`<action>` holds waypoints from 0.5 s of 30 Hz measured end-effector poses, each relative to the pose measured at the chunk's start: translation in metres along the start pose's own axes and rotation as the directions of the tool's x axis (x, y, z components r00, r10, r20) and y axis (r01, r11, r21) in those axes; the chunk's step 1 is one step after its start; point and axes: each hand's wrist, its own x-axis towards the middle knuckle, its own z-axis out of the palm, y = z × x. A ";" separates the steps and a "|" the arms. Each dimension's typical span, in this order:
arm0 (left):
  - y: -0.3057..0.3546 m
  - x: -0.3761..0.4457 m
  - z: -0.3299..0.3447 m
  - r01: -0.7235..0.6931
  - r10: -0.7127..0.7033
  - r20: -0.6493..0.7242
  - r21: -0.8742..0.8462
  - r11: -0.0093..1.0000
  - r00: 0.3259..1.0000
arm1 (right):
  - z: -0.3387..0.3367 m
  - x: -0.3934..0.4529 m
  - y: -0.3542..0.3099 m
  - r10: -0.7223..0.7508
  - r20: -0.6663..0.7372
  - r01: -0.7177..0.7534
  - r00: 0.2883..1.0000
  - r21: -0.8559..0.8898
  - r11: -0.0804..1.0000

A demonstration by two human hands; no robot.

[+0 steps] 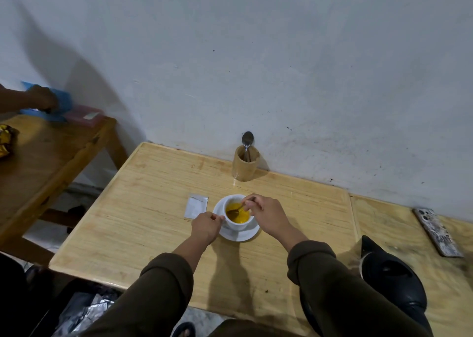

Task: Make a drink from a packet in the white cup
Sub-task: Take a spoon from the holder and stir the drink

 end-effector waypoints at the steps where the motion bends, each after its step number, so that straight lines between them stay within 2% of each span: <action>1: 0.000 0.000 0.000 0.000 0.000 -0.001 0.002 1.000 1.000 | -0.001 0.000 -0.001 0.012 0.003 -0.012 1.000 0.028 1.000; 3: 0.000 0.000 0.000 0.001 -0.001 -0.001 0.004 1.000 1.000 | -0.003 0.001 -0.001 0.029 -0.009 -0.029 1.000 0.031 0.999; 6: 0.000 0.000 0.000 0.003 -0.003 0.003 0.000 1.000 1.000 | -0.002 0.004 0.000 0.018 -0.065 -0.025 0.998 -0.118 0.993; 8: 0.000 0.001 0.000 0.003 -0.003 0.003 -0.001 1.000 1.000 | -0.002 0.004 0.000 0.007 -0.086 -0.021 0.996 -0.156 0.987; 15: 0.002 -0.001 -0.001 -0.001 0.001 0.009 0.018 1.000 1.000 | -0.003 0.000 -0.003 0.028 0.014 -0.029 1.000 0.044 0.999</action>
